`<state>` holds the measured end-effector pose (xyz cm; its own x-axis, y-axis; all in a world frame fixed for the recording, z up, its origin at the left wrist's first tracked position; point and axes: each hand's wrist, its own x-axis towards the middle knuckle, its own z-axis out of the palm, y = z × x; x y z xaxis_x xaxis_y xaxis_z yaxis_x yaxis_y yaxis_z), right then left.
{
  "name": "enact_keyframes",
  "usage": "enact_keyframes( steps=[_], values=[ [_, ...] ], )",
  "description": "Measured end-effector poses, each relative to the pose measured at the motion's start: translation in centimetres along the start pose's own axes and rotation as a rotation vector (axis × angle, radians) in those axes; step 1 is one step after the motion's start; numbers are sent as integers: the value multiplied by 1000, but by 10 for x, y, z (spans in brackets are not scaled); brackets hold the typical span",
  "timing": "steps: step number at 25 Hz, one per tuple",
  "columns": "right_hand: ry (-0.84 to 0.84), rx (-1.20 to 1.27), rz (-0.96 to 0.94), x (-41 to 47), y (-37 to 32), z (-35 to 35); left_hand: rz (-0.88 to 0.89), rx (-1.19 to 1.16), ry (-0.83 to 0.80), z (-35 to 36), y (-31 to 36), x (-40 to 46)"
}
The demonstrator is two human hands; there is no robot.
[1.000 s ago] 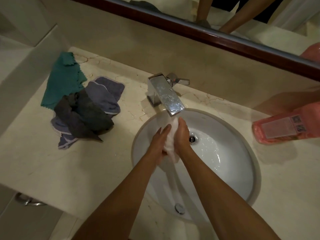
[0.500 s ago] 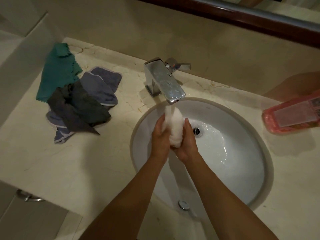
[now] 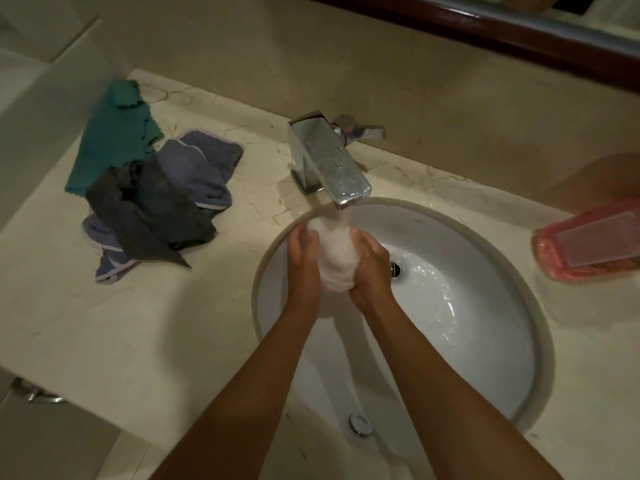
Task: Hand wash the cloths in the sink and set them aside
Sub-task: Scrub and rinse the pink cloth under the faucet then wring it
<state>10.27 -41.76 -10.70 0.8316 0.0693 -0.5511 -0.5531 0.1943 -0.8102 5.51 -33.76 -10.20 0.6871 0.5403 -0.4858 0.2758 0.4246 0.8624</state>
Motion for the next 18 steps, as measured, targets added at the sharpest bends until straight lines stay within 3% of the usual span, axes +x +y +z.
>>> enact_keyframes(
  steps=[4,8,11,14,16,18],
  values=[
    [29,-81,-68,2,-1,1,-126,-129,3,14,13,14],
    [124,-136,-93,3,-1,3,33,112,47,27,10,12],
    [164,-174,-97,4,-3,3,99,121,135,33,7,9],
    [89,-295,-107,5,-8,1,205,126,243,35,5,10],
    [74,-306,-63,1,-8,2,313,97,278,35,6,9],
    [124,-169,93,-2,-4,0,366,75,287,36,7,7]
  ],
)
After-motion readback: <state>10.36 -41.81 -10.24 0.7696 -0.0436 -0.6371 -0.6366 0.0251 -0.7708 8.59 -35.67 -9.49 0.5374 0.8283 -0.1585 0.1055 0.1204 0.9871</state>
